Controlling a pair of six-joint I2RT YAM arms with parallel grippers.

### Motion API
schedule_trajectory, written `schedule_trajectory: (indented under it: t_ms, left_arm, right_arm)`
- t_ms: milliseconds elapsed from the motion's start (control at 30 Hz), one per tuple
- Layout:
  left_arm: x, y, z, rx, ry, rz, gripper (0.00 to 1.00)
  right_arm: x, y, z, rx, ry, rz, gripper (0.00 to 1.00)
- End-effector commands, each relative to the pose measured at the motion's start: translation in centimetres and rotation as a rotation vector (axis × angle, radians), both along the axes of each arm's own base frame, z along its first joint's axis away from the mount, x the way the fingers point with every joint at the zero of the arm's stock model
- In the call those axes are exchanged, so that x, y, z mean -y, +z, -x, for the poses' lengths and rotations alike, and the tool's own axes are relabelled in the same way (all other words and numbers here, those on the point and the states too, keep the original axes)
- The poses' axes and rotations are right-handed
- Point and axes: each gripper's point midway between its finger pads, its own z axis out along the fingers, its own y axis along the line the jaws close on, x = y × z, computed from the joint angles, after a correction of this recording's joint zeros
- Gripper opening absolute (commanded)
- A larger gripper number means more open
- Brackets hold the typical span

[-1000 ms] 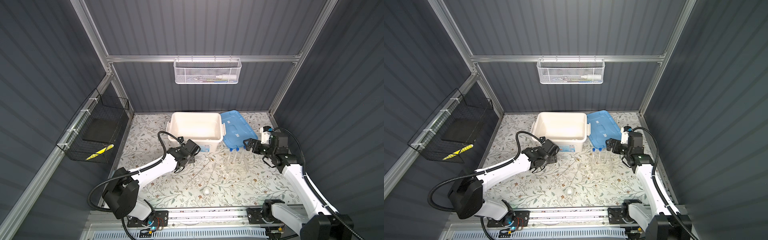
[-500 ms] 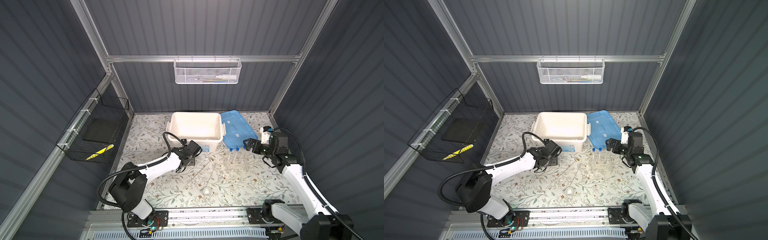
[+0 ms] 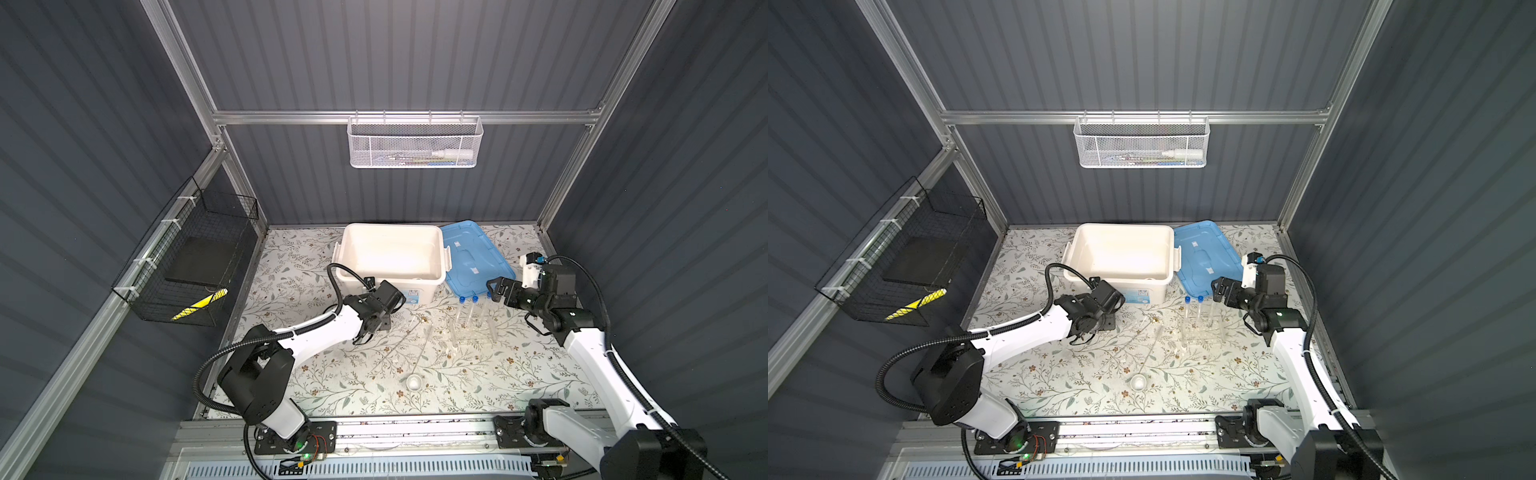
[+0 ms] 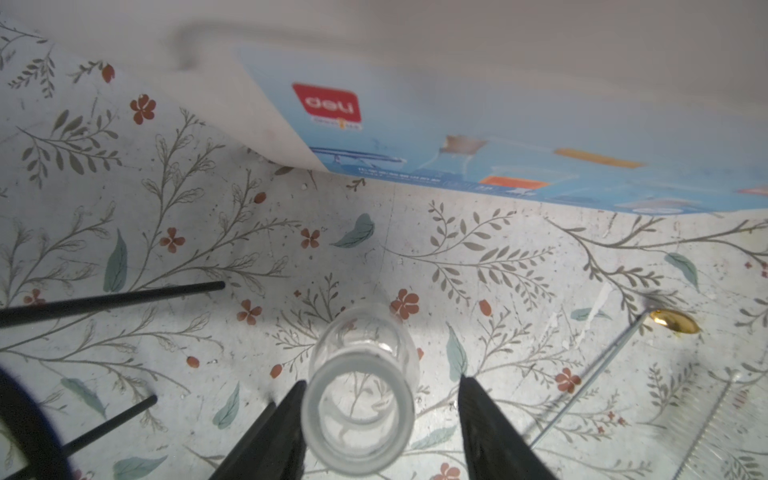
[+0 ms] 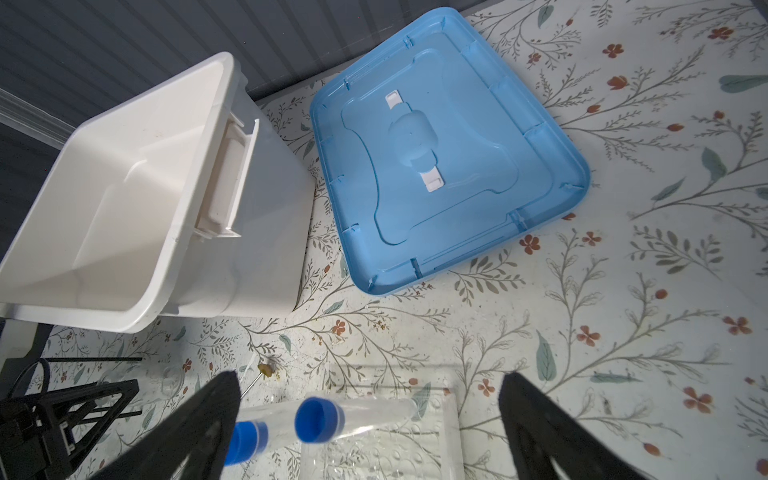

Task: Organize the chemistry lab equipment
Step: 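Lower the open left gripper around the small glass bottle, then close the left gripper on the small glass bottle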

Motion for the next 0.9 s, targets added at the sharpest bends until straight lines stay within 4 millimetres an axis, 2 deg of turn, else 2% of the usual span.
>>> schedule_trajectory:
  t_ms: [0,433,867]
  left_arm:
    - [0.3,1.1,-0.7,0.038,0.009,0.029,0.53]
    - [0.2,1.0,-0.4,0.027,-0.005,0.022,0.35]
    - [0.9,2.1,1.0,0.021,-0.040,0.023,0.33]
  right_arm:
    - [0.1,-0.6,0.2,-0.018,-0.005,-0.002,0.99]
    - [0.0,-0.6,0.2,-0.021,-0.003,-0.008,0.99]
    - [-0.1,-0.6,0.2,-0.019,0.001,-0.015,0.99]
